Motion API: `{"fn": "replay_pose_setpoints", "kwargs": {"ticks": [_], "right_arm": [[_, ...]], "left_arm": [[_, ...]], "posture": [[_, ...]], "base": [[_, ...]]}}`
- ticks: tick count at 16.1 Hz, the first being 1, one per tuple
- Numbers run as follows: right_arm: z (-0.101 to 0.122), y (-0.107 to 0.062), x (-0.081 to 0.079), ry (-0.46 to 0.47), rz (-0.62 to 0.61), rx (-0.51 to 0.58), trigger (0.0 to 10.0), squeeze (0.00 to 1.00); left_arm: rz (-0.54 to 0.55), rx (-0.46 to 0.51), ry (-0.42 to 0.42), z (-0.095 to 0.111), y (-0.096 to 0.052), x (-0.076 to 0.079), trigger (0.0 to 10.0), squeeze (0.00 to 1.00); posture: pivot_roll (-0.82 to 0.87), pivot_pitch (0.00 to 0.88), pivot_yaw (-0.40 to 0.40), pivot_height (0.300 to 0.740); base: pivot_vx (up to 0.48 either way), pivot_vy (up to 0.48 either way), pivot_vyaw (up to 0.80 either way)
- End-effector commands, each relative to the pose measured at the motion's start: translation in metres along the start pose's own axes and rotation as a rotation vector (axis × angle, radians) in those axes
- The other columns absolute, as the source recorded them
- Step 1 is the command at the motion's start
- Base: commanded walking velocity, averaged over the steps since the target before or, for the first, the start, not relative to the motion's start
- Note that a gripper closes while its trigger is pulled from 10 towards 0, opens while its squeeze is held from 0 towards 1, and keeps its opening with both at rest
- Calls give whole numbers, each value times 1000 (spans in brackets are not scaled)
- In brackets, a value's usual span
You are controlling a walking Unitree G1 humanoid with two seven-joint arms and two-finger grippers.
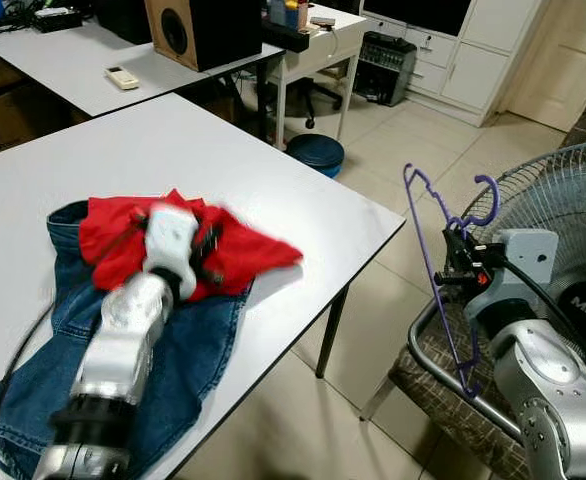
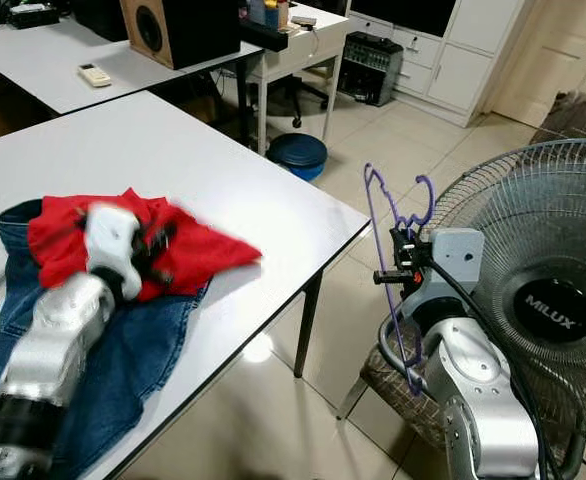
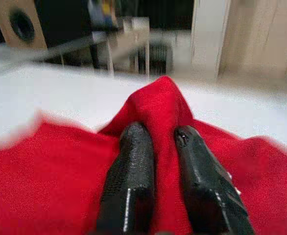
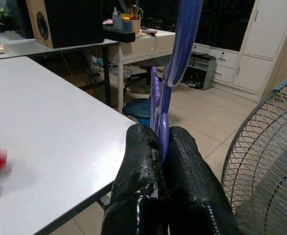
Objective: Hang hanger
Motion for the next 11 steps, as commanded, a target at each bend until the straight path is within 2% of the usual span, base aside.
{"fn": "replay_pose_setpoints", "kwargs": {"ticks": [1, 5, 6, 8, 9, 11], "right_arm": [[4, 1, 8, -15, -28, 13, 10000, 0], [13, -1, 19, -5, -90, 61, 10000, 0], [17, -2, 25, 3, -125, 89, 10000, 0], [21, -2, 27, 4, -137, 108, 10000, 0], [23, -3, 27, 3, -145, 121, 10000, 0], [26, -4, 28, 5, -158, 138, 10000, 0]], "left_arm": [[-10, 124, -29, 31, 7, 0, 0, 0], [-186, 347, -157, 92, 31, 29, 0, 0], [-253, 507, -286, 138, 41, 37, 0, 0], [-289, 605, -405, 166, 44, 41, 0, 0], [-320, 647, -496, 176, 45, 46, 0, 0], [-379, 669, -625, 181, 49, 61, 0, 0]], "posture": [[-217, 0, -34, 740], [-232, 0, -20, 740], [-233, 0, -15, 740], [-235, 0, -10, 740], [-240, 0, -3, 740], [-251, 0, 5, 740]], "base": [[0, 0, 0], [0, 0, 0], [0, 0, 0], [0, 0, 0], [0, 0, 0], [0, 0, 0]]}}
Point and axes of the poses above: a point about 5 cm out from each wrist's last joint towards the gripper, its own y axis pointing out of the wrist towards the gripper, its own z axis along the axis of the wrist's last joint, x = y × z, the point moved 4 cm from there along y, pointing out of the wrist towards the gripper, and after that the axes turned 1 degree about y, right-handed, at the moved point
